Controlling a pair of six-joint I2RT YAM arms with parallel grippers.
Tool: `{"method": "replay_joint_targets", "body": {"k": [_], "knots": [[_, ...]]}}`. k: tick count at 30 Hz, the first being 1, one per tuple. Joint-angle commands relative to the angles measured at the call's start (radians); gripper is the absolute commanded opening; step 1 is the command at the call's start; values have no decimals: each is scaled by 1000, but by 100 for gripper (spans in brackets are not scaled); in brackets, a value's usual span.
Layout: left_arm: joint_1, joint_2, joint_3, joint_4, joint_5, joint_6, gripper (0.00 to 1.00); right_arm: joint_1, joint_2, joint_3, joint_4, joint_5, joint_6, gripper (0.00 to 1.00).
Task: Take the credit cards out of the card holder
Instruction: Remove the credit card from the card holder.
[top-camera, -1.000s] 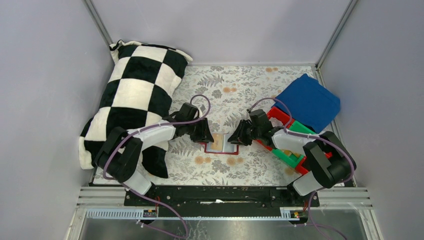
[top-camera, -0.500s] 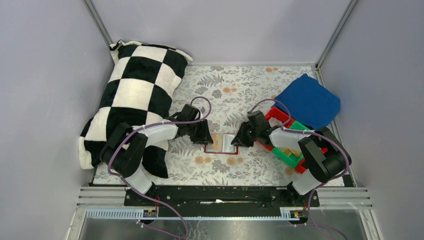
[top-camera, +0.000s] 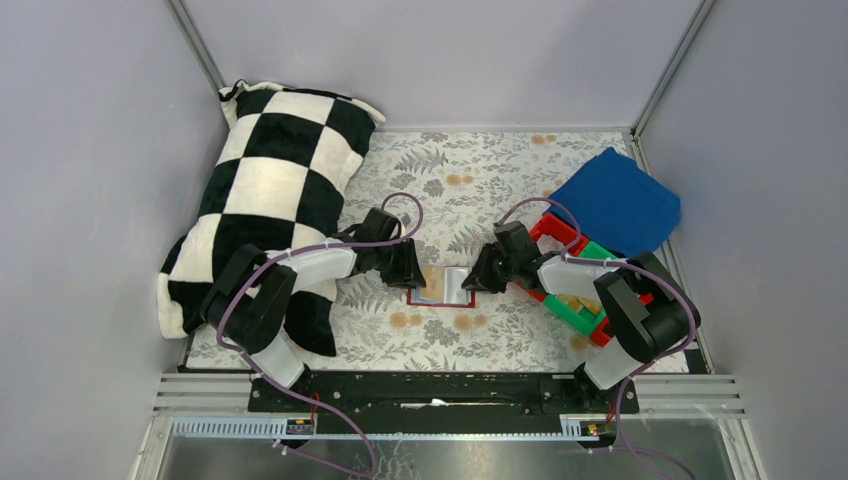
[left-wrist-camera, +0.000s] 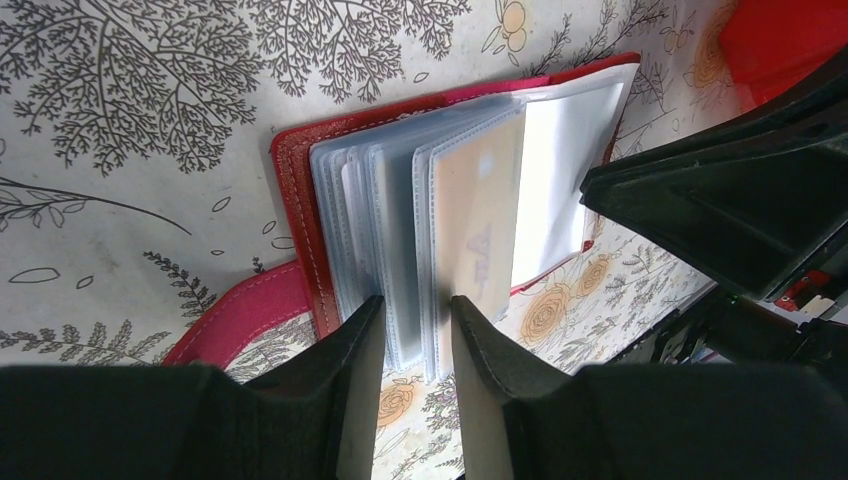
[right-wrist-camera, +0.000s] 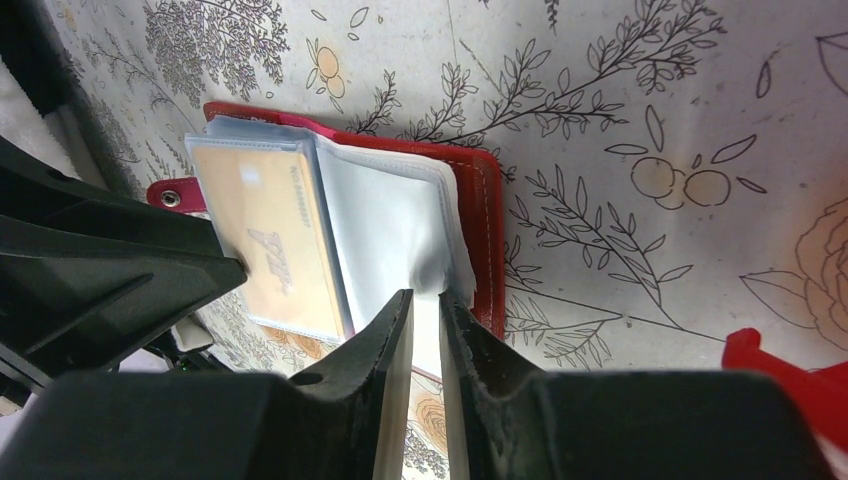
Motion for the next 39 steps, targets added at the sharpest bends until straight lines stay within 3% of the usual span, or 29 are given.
{"method": "replay_joint_targets", "body": {"k": [1, 9, 25, 39], "knots": [[-7, -14, 43, 33, -1, -4, 34, 7, 37, -29, -29, 45, -17, 23], [-26, -111, 67, -25, -111, 16, 39, 8, 36, -32, -20, 32, -16, 23], [-40, -2, 75, 28, -70, 7, 44, 7, 41, -33, -16, 20, -15, 23], [-49, -23, 93, 41, -14, -4, 40, 8, 45, -28, -14, 15, -17, 23]]}}
